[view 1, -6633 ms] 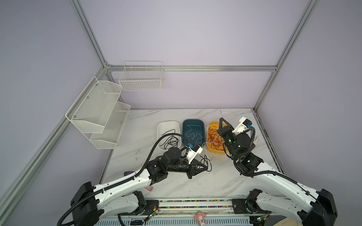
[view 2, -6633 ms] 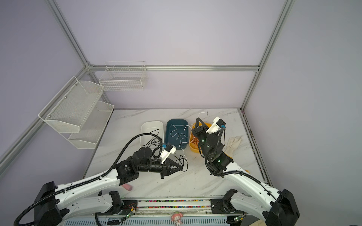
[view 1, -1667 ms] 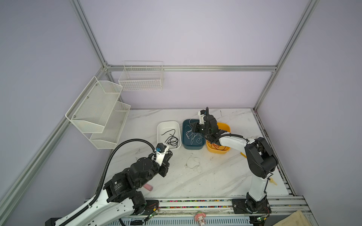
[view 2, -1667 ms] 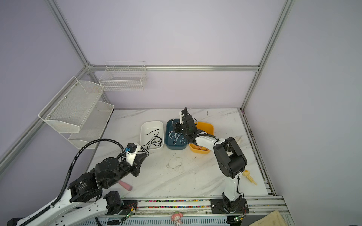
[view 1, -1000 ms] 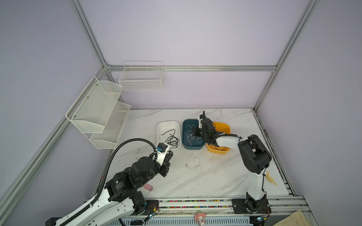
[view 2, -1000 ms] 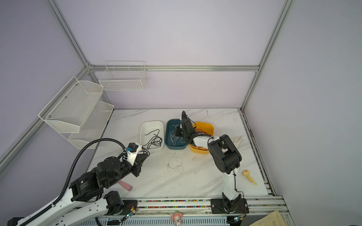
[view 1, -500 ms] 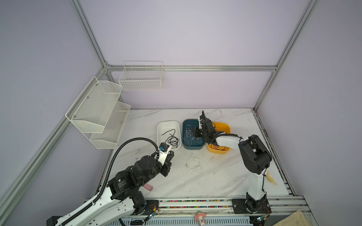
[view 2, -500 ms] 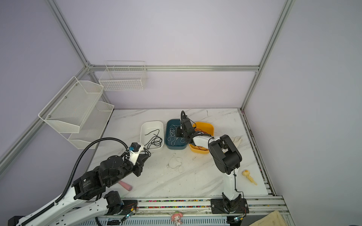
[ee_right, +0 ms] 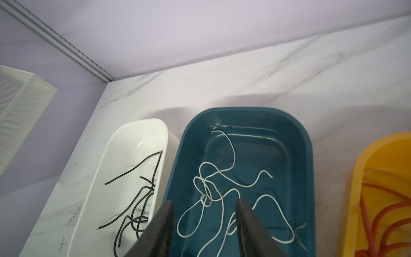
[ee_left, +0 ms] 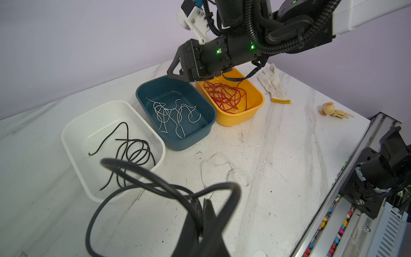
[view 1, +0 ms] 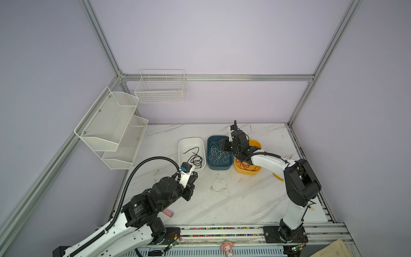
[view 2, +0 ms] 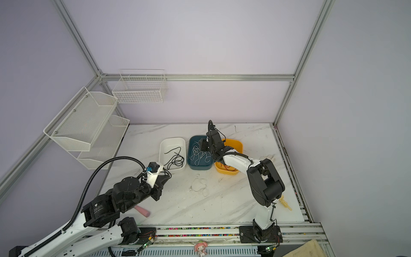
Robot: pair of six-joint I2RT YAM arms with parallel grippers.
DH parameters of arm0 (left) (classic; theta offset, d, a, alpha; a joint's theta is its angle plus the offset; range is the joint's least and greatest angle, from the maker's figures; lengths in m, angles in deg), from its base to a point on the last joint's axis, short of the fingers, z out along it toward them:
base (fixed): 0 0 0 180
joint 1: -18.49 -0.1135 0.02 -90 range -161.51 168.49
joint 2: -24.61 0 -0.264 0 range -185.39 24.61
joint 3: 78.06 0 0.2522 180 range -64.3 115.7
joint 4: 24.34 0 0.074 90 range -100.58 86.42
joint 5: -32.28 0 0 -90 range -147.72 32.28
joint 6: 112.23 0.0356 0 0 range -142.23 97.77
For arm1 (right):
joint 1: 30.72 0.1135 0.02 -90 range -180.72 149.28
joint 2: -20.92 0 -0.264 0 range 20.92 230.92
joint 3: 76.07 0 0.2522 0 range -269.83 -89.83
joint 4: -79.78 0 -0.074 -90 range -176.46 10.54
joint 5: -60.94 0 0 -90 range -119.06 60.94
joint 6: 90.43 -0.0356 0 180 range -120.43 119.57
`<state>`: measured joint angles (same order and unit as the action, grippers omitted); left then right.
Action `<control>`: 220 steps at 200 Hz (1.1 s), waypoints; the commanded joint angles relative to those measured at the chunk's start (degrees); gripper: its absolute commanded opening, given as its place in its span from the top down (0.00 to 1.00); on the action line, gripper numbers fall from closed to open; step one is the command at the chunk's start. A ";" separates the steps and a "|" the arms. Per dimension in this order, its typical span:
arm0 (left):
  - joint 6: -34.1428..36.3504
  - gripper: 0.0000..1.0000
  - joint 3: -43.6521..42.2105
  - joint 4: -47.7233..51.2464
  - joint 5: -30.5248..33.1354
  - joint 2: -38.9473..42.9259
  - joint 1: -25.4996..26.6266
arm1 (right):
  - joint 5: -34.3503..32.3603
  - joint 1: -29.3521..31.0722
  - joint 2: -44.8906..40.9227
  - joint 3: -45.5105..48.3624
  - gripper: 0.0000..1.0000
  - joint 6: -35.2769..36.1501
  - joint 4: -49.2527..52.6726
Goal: Untangle the cables
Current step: 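Open the right gripper to release the white wire into the teal tub, then raise the right gripper while the left carries the black wire toward the white tub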
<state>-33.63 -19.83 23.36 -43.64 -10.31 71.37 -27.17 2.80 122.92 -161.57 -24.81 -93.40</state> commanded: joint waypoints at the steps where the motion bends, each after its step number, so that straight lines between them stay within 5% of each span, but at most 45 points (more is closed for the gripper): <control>1: -0.55 1.00 0.99 -1.74 -0.60 0.15 -0.40 | -2.88 0.59 -5.29 1.69 0.39 0.83 1.15; 47: -0.55 1.00 0.88 -2.53 -1.60 0.06 -0.50 | -4.95 0.68 -16.14 7.21 0.25 0.95 2.23; 71: -2.10 1.00 0.81 -3.51 -1.71 0.00 -0.46 | -7.03 0.77 -22.65 10.58 0.03 1.00 3.01; 128: -2.50 1.00 2.67 -8.85 -4.53 -2.34 -0.50 | -11.13 0.76 -33.20 15.47 0.02 0.84 9.01; 184: 5.27 1.00 8.17 -14.93 -4.60 -9.41 -0.93 | -11.91 0.76 -43.63 22.93 0.02 -0.02 10.40; 220: 9.19 1.00 13.98 -17.13 -8.64 -15.53 -6.32 | -11.86 0.71 -47.18 24.94 0.02 0.65 12.22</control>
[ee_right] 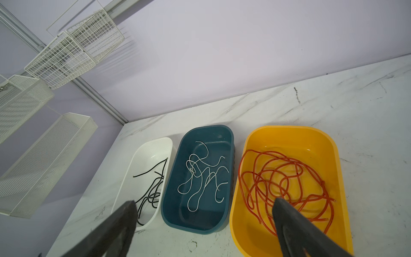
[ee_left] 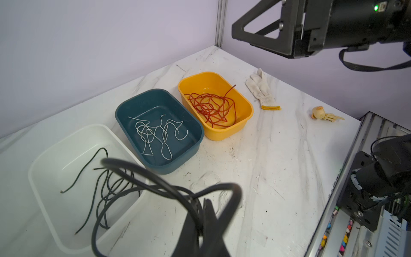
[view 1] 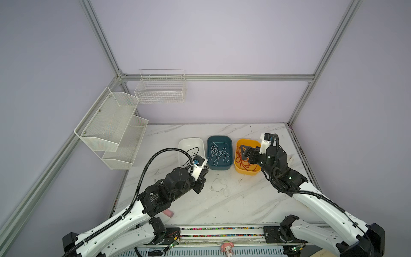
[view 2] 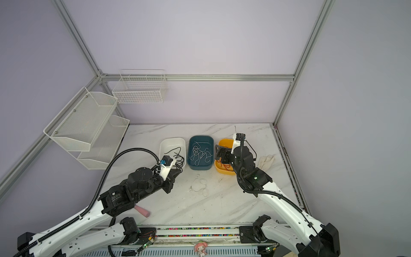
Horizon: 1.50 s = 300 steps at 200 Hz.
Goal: Untangle the cables
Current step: 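Raise the right gripper while the left carries the black wire toward the white tub, then lower the black wire into the white tub and open the left gripper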
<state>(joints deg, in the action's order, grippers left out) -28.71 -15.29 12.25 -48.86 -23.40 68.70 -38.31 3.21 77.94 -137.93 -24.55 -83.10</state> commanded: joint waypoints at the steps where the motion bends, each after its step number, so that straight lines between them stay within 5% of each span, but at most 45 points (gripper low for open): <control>1: 4.23 1.00 9.65 -6.03 -3.72 -2.66 -3.95 | -0.69 0.28 -2.32 1.36 0.02 0.34 1.88; 133: -4.79 1.00 13.66 -20.31 -27.73 -24.92 -29.49 | 1.74 0.35 -6.17 1.88 0.02 0.38 1.67; 218: -13.12 1.00 9.24 -27.01 -32.52 -34.96 -35.48 | 2.53 0.34 -5.86 1.71 0.02 0.12 1.30; 300: -15.40 1.00 12.99 -20.56 -35.17 -47.33 -36.76 | 2.59 0.30 -6.52 1.75 0.02 -0.06 2.03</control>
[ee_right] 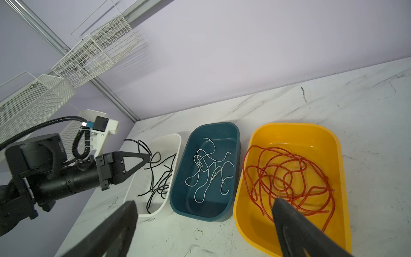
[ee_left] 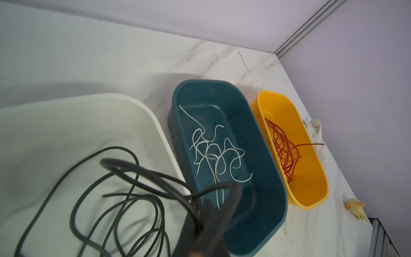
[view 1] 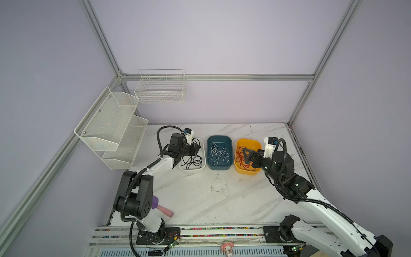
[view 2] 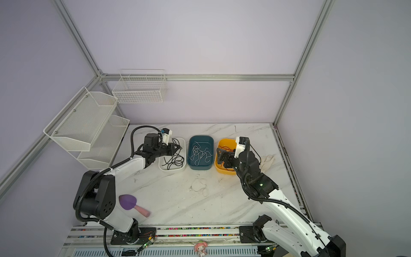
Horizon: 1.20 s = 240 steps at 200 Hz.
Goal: Untangle the cables
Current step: 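Lower the black wire into the white tub and open the left gripper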
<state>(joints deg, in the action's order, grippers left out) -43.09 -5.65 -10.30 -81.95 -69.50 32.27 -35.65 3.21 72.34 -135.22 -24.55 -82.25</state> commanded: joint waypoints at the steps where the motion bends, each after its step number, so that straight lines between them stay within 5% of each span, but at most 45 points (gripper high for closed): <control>1: -1.07 1.00 3.38 2.14 -2.02 -1.33 -0.33 | -0.08 0.32 -0.95 -0.95 0.02 -0.06 1.17; 132: -4.45 1.00 10.25 12.93 -3.43 -10.84 -0.52 | 0.82 0.36 -0.27 -0.66 0.02 0.03 0.69; 240: -5.29 0.67 11.71 15.40 -2.93 -5.62 -1.90 | 0.87 0.34 -0.35 -1.46 0.02 0.11 0.41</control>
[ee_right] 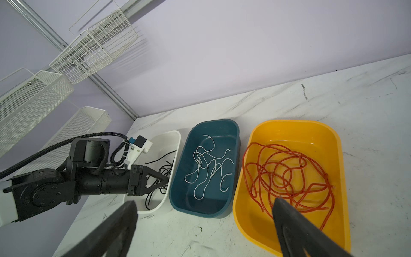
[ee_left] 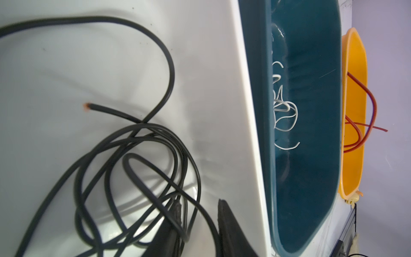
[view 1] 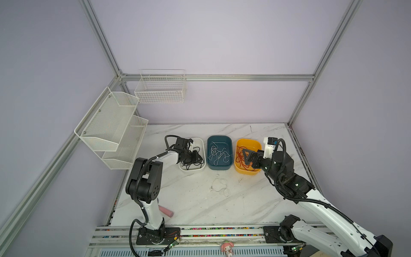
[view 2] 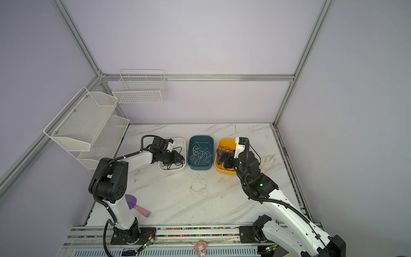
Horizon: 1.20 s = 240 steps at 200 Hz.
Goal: Untangle the cables
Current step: 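Lower the black wire into the white tub and open the left gripper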
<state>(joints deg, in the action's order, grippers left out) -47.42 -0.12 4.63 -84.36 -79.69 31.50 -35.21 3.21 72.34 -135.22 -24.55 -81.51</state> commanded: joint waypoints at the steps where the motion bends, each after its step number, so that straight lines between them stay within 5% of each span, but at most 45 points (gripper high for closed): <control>1: -1.03 0.66 6.20 0.50 -0.57 4.68 -1.14 | 0.43 0.39 -0.35 -1.46 0.02 0.12 -0.36; 129: -1.53 0.20 8.50 6.85 1.35 14.40 -2.29 | 0.60 0.34 2.27 -2.59 0.02 1.28 0.64; 240: 4.28 0.12 12.92 17.57 21.32 13.70 -0.85 | 5.00 0.34 4.01 -2.03 0.02 1.18 -1.82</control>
<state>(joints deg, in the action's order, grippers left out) -46.11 6.66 19.69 -70.08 -66.57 29.54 -32.19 3.21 76.03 -136.50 -24.07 -81.27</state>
